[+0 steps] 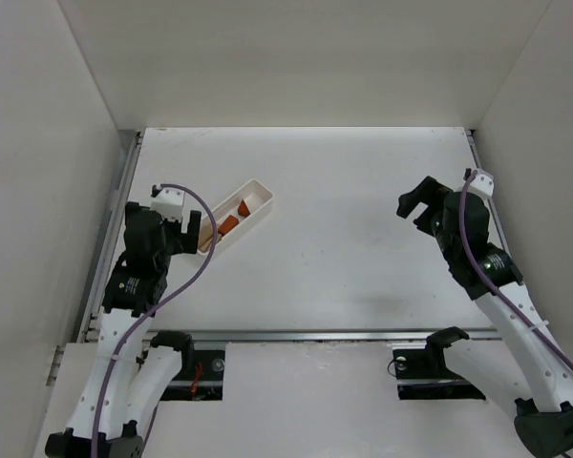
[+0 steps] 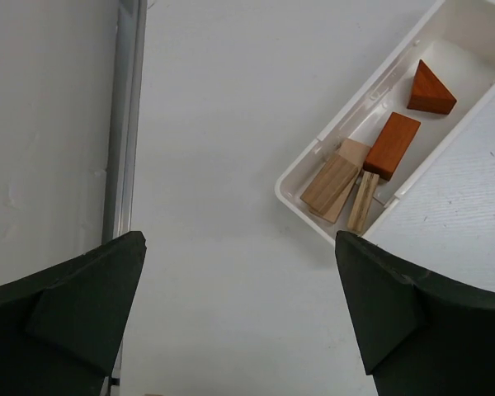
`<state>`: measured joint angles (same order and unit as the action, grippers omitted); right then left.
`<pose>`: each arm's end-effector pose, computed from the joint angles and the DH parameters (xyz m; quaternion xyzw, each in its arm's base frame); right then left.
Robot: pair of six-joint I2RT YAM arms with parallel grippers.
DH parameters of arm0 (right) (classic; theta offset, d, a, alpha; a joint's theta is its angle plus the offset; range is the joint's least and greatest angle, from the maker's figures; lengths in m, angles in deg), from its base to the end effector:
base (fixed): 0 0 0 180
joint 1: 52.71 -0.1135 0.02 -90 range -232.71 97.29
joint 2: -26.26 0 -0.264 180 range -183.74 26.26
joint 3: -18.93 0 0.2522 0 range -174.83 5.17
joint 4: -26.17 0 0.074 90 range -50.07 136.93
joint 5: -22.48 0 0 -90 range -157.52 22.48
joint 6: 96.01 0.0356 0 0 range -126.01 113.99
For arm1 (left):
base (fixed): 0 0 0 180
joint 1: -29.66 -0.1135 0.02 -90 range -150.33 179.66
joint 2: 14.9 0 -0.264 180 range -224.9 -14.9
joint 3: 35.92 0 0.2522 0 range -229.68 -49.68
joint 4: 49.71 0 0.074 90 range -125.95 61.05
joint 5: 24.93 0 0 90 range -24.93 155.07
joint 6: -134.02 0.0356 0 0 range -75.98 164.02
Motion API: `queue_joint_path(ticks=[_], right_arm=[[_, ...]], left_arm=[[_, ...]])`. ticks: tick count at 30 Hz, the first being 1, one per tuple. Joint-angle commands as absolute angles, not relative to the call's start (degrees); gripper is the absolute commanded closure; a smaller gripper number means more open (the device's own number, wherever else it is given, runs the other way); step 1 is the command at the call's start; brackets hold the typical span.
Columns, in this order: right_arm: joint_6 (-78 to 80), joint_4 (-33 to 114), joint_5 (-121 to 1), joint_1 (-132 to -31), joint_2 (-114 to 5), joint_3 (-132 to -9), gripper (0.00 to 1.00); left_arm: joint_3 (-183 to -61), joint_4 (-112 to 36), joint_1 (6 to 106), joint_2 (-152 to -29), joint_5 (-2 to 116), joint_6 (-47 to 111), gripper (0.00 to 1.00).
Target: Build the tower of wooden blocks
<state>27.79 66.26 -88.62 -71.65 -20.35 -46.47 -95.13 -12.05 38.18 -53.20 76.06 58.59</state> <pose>0.1719 0.0454 0.3476 0.2074 0.7915 0.1109 0.5641 0.1521 -0.0159 0.3357 0.1039 0.7941 0.1081 0.5890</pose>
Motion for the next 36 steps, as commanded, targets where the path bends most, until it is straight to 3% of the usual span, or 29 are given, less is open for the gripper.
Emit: queue_joint_path(ticks=[1,4,9,13,15,16,21,24,28,30,36], right_arm=[[27.1,63.3,-88.6,-72.0,-20.1,-47.9,0.0],[27.1,62.8,-87.9,-72.0,-20.7,-48.5,0.0],[27.1,61.5,-83.9,-72.0,-23.0,-51.0,0.0],[27.1,60.1,-78.4,-72.0,-25.3,-52.6,0.0],[27.1,58.6,-76.4,-72.5,-25.3,-53.2,0.0],[27.1,58.6,-76.4,-72.5,-25.3,-53.2,0.0],[27.1,57.2,-75.3,-73.0,-25.3,-52.6,0.0],[27.1,57.7,-75.3,-73.0,-25.3,-52.0,0.0],[27.1,57.7,-75.8,-73.0,-24.0,-50.5,0.0],[27.1,57.7,-75.8,-73.0,-23.5,-49.9,0.0],[27.1,58.2,-76.8,-73.0,-23.0,-49.9,0.0]], left_arm=[[-95.4,-15.1,37.9,-53.0,76.9,58.2,0.0],[-97.0,-13.9,37.4,-53.0,72.3,68.3,0.0],[-105.7,-12.8,37.4,-62.4,67.9,65.2,0.0],[-121.0,-5.5,37.4,-80.3,59.8,62.6,0.0],[-128.5,0.9,36.6,-94.9,54.4,63.2,0.0],[-128.5,2.8,36.1,-95.0,54.4,63.2,0.0],[-135.1,6.4,35.6,-106.8,55.1,64.0,0.24],[-134.5,7.0,35.6,-109.1,57.9,65.5,0.25],[-130.4,7.2,35.6,-110.9,60.7,67.8,0.37],[-128.7,5.4,35.6,-110.9,61.9,67.8,0.37],[-125.0,1.7,35.0,-114.6,66.0,67.8,0.5]])
